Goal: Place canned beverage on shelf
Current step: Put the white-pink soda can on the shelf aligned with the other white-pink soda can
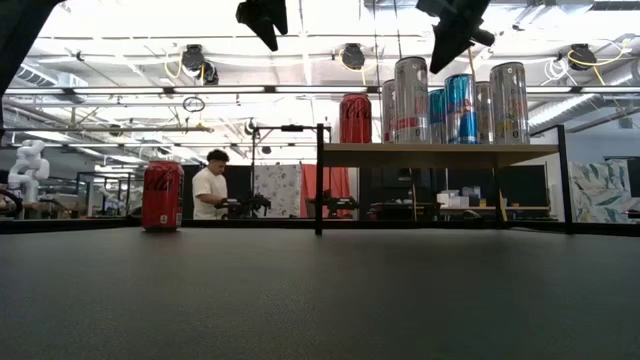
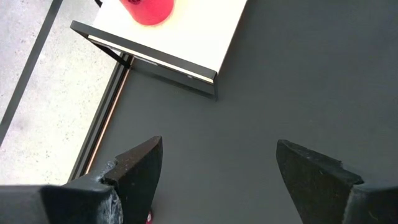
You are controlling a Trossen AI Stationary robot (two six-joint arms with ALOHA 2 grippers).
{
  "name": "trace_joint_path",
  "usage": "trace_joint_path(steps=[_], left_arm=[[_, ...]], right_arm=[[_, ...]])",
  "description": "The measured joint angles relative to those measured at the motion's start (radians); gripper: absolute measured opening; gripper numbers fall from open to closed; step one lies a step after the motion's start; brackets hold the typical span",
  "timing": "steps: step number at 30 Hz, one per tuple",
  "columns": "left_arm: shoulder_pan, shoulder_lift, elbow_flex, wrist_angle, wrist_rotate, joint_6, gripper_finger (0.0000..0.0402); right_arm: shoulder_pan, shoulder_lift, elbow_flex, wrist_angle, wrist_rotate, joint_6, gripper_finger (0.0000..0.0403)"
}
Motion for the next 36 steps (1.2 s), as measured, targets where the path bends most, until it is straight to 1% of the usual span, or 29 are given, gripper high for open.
trace_joint_path(steps=[7,11,15,17,20,23,29,36], left_arm=[[0.0,0.0,0.0,0.0,0.0,0.0,0.0311],[0.0,0.0,0.0,0.0,0.0,0.0,0.0311],[0.0,0.0,0.0,0.0,0.0,-0.001,0.0311],[0.0,0.0,0.0,0.0,0.0,-0.001,0.0311],[0.0,0.0,0.0,0.0,0.0,-0.001,0.0311],[0.0,0.0,0.0,0.0,0.0,0.0,0.0311],[0.0,0.0,0.0,0.0,0.0,0.001,0.0311],[0.0,0.0,0.0,0.0,0.0,0.001,0.0311]], right_arm=[[0.01,-0.079,0.0,0.066,-0.001,-0.021,0.0],[0.019,-0.097,0.0,0.094,-0.089,-0.049,0.0],[0.018,-0.07,0.0,0.141,-0.106,-0.077,0.0],[0.018,-0.053,0.0,0.161,-0.145,-0.086,0.0],[0.019,-0.035,0.0,0.177,-0.24,-0.119,0.0],[0.023,-0.021,0.0,0.179,-0.285,-0.137,0.0],[0.032,0.026,0.0,0.1,-0.285,-0.165,0.0],[0.04,0.071,0.0,0.11,-0.278,-0.169,0.0]])
